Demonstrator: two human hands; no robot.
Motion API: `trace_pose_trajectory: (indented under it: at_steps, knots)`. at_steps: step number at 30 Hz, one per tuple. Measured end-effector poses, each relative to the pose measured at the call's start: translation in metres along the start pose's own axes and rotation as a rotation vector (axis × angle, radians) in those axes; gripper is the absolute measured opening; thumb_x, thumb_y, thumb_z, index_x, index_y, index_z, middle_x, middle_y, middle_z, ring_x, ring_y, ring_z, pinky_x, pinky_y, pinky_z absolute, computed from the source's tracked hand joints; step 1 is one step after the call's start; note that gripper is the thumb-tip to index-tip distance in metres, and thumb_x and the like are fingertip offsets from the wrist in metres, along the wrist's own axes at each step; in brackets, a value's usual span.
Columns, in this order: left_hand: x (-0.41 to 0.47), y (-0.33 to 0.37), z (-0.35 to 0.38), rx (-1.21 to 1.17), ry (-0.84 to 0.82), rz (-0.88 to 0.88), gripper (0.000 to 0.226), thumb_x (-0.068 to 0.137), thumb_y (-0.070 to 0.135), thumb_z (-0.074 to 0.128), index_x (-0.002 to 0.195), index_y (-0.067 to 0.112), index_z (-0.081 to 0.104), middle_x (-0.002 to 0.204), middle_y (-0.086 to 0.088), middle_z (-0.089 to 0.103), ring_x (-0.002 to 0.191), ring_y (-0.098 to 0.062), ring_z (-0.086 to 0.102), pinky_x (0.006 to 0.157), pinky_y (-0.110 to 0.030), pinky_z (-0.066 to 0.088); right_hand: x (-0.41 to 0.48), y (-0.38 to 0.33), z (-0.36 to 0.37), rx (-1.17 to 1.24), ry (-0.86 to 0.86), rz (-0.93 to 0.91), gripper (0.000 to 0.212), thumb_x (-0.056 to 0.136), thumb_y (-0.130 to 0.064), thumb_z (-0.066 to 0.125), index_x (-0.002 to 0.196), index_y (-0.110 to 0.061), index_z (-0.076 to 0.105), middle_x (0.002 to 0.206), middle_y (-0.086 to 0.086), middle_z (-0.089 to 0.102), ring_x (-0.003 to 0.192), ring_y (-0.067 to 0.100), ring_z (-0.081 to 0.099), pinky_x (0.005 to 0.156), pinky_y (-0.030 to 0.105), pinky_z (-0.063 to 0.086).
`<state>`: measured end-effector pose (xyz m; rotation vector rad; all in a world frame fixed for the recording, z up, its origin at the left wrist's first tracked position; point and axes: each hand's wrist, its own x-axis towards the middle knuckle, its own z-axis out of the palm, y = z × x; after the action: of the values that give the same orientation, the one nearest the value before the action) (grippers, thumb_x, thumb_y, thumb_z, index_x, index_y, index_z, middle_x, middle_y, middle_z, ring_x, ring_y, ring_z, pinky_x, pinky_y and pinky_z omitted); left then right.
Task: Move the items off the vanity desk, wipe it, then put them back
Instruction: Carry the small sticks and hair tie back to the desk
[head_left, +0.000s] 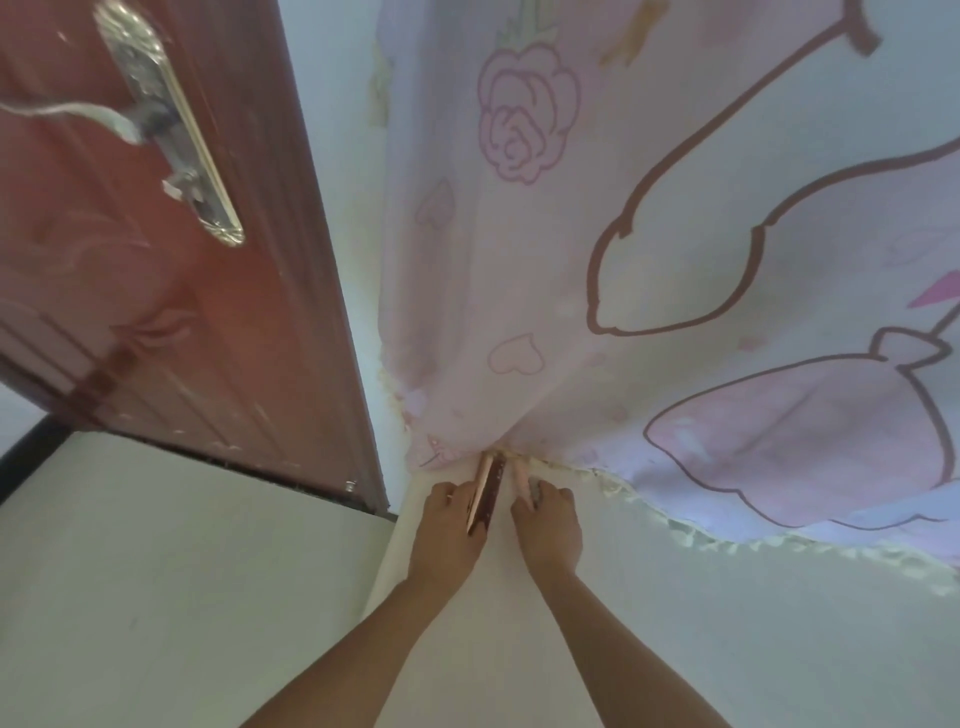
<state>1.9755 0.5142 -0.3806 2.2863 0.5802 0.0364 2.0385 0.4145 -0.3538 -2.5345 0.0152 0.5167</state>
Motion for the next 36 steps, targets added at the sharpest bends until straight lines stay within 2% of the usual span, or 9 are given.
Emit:
trace_pose_trajectory:
  at_steps: [5,9,12,14,17,20,25,29,36]
  knots:
    - [0.002,-0.004,-0.003,0.089,-0.002,0.053,0.038,0.082,0.011,0.057,0.120,0.009,0.051,0.110,-0.012,0.050,0.101,-0.027,0.046,0.085,-0.033,0.043,0.005,0.001,0.005,-0.115,-0.031,-0.092,0.030,0.095,-0.028,0.041,0.119,-0.014,0.050,0.118,0.006,0.049,0.099,0.027,0.056,0.088,0.031,0.039]
    - [0.005,-0.010,-0.002,0.140,0.053,0.128,0.027,0.066,0.016,0.062,0.092,0.007,0.065,0.075,-0.010,0.061,0.068,-0.030,0.057,0.057,-0.034,0.052,0.005,0.015,0.002,-0.150,0.033,-0.205,0.035,0.092,-0.010,0.039,0.125,-0.013,0.051,0.120,0.006,0.052,0.101,0.027,0.055,0.089,0.031,0.035]
    - [0.006,-0.015,-0.004,0.227,0.073,0.181,0.033,0.067,0.030,0.043,0.083,0.012,0.066,0.066,-0.001,0.062,0.059,-0.022,0.058,0.051,-0.024,0.051,0.010,0.017,-0.002,-0.140,0.271,-0.414,0.034,0.081,-0.006,0.039,0.099,-0.010,0.067,0.090,0.005,0.066,0.076,0.027,0.064,0.071,0.034,0.041]
    - [0.006,-0.016,-0.006,0.249,0.094,0.190,0.035,0.067,0.031,0.039,0.081,0.013,0.067,0.064,0.002,0.062,0.058,-0.020,0.059,0.049,-0.023,0.050,0.015,0.019,-0.006,-0.230,0.401,-0.567,0.034,0.070,-0.010,0.037,0.078,-0.014,0.070,0.070,-0.001,0.066,0.058,0.020,0.062,0.060,0.027,0.040]
    - [0.007,-0.017,-0.007,0.262,0.120,0.209,0.033,0.069,0.030,0.039,0.078,0.015,0.067,0.062,0.003,0.062,0.057,-0.019,0.058,0.048,-0.025,0.050,0.019,0.017,-0.010,-0.317,0.397,-0.662,0.032,0.065,-0.011,0.038,0.071,-0.016,0.069,0.070,-0.005,0.067,0.066,0.016,0.059,0.063,0.024,0.030]
    - [0.006,-0.016,-0.011,0.292,0.147,0.241,0.032,0.069,0.027,0.038,0.074,0.015,0.067,0.060,0.004,0.061,0.059,-0.021,0.058,0.049,-0.025,0.049,0.021,0.023,-0.002,-0.386,0.297,-0.666,0.031,0.066,-0.020,0.038,0.069,-0.020,0.070,0.074,-0.008,0.068,0.073,0.016,0.064,0.066,0.023,0.039]
    - [0.006,-0.024,-0.012,0.387,0.211,0.284,0.029,0.072,0.024,0.039,0.074,0.018,0.067,0.065,0.005,0.061,0.074,-0.017,0.054,0.067,-0.026,0.037,0.020,0.040,0.003,-0.307,0.296,-0.715,0.032,0.070,-0.020,0.039,0.076,-0.018,0.071,0.084,-0.001,0.068,0.091,0.012,0.046,0.069,0.025,0.047]
    - [0.004,-0.028,-0.012,0.390,0.193,0.302,0.030,0.073,0.024,0.038,0.078,0.019,0.067,0.068,0.007,0.062,0.077,-0.016,0.054,0.063,-0.027,0.047,0.015,0.043,-0.002,-0.296,0.344,-0.758,0.032,0.071,-0.018,0.040,0.080,-0.015,0.070,0.089,0.005,0.068,0.094,0.015,0.047,0.067,0.029,0.052]
    - [0.004,-0.033,-0.013,0.388,0.164,0.332,0.031,0.073,0.019,0.037,0.078,0.018,0.068,0.070,0.006,0.063,0.075,-0.017,0.059,0.064,-0.026,0.048,0.011,0.050,-0.001,-0.334,0.405,-0.806,0.034,0.073,-0.019,0.040,0.087,-0.016,0.070,0.094,0.006,0.068,0.099,0.017,0.046,0.070,0.030,0.053]
